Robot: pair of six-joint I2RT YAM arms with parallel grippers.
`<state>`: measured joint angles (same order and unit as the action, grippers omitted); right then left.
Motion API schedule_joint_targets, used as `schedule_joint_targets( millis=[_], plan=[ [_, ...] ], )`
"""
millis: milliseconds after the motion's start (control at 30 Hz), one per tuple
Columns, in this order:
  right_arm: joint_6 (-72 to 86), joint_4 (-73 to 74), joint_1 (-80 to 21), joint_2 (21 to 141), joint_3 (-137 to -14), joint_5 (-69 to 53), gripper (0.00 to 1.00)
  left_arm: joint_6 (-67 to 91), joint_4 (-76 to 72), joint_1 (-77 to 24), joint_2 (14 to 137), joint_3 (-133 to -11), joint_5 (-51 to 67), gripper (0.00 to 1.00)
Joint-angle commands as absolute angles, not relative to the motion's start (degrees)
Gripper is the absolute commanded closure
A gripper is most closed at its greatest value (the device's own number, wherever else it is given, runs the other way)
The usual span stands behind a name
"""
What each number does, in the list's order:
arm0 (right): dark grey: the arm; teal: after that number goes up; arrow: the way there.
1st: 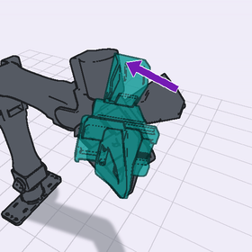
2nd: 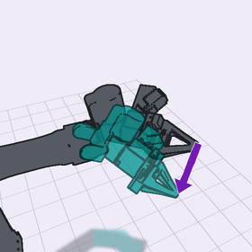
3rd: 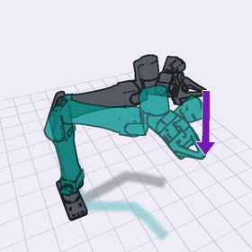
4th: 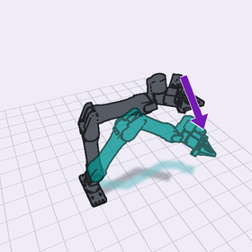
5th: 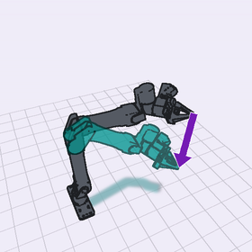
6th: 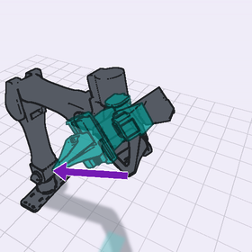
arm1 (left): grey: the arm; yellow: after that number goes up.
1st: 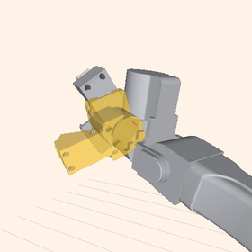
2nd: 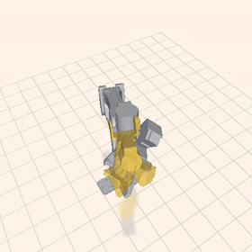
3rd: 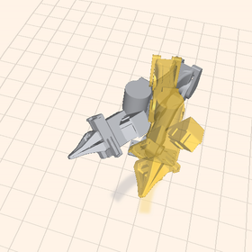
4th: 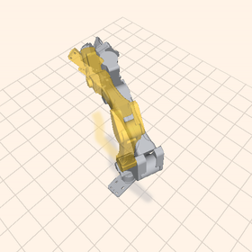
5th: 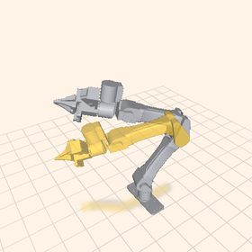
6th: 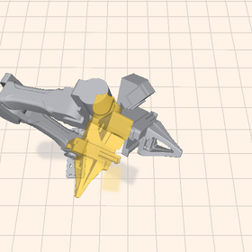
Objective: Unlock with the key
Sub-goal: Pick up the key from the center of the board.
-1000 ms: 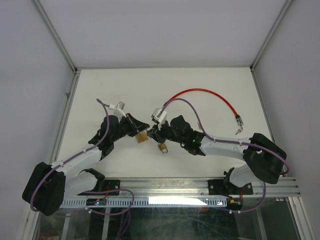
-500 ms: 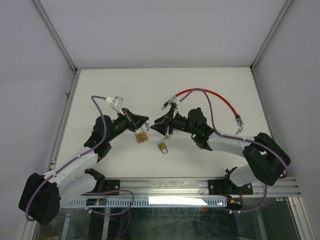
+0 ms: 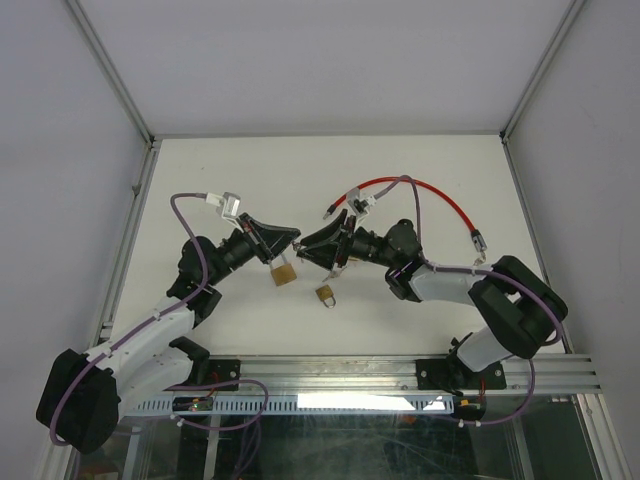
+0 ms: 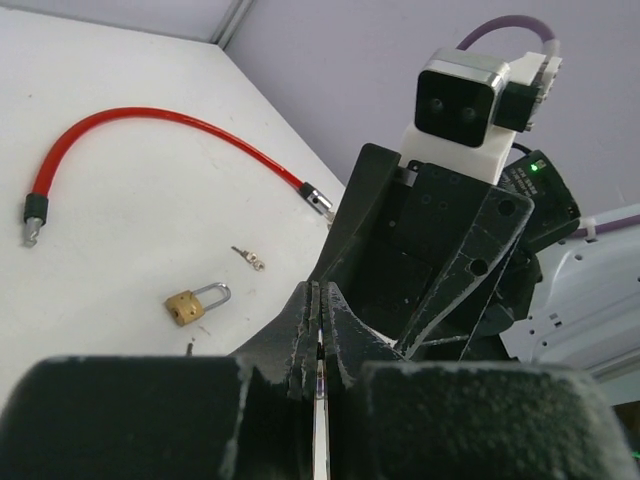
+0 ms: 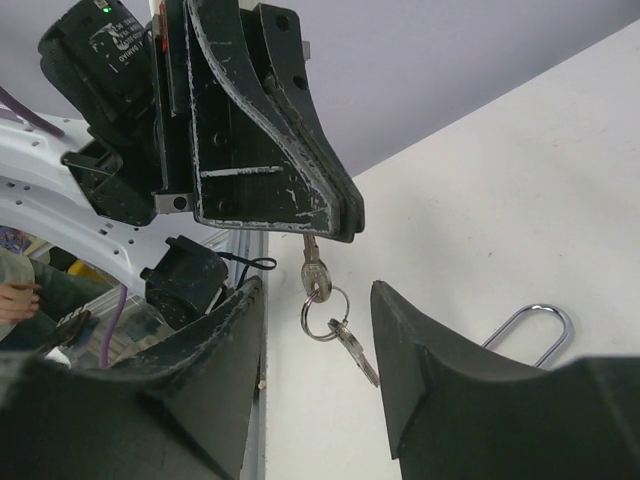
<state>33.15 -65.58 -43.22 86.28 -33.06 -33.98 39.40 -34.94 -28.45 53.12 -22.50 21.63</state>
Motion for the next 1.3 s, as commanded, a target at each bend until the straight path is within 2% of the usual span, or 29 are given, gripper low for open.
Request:
schedule_joint_targets(
  millis=[0, 67, 433, 733, 1133, 1267],
  plan=[
    [36.11, -73.39, -43.29, 86.94, -33.55, -34.74, 0.53, 41.44, -42.43, -28.52, 52.09, -21.67, 24.41, 1.00],
    [36.69, -74.37, -43.25, 87.43, -33.64, -34.77, 0.57, 42.18, -43.57, -28.48, 52.25, -21.42, 25.05, 1.00],
    [40.61, -80.73, -43.27, 89.88, -34.31, -36.89, 0.65, 43.59, -45.31, -28.48, 51.15, -20.41, 24.79, 1.00],
    [41.65, -82.62, -43.25, 91.14, -34.65, -37.29, 0.77, 44.19, -46.26, -28.48, 51.57, -20.22, 25.04, 1.00],
    [42.27, -84.13, -43.24, 90.98, -34.90, -38.14, 0.77, 45.57, -48.66, -28.48, 53.54, -19.89, 25.46, 1.00],
    [42.28, -84.07, -43.25, 90.88, -34.64, -38.24, 0.89, 45.66, -48.74, -28.47, 53.39, -19.70, 24.93, 1.00]
  ],
)
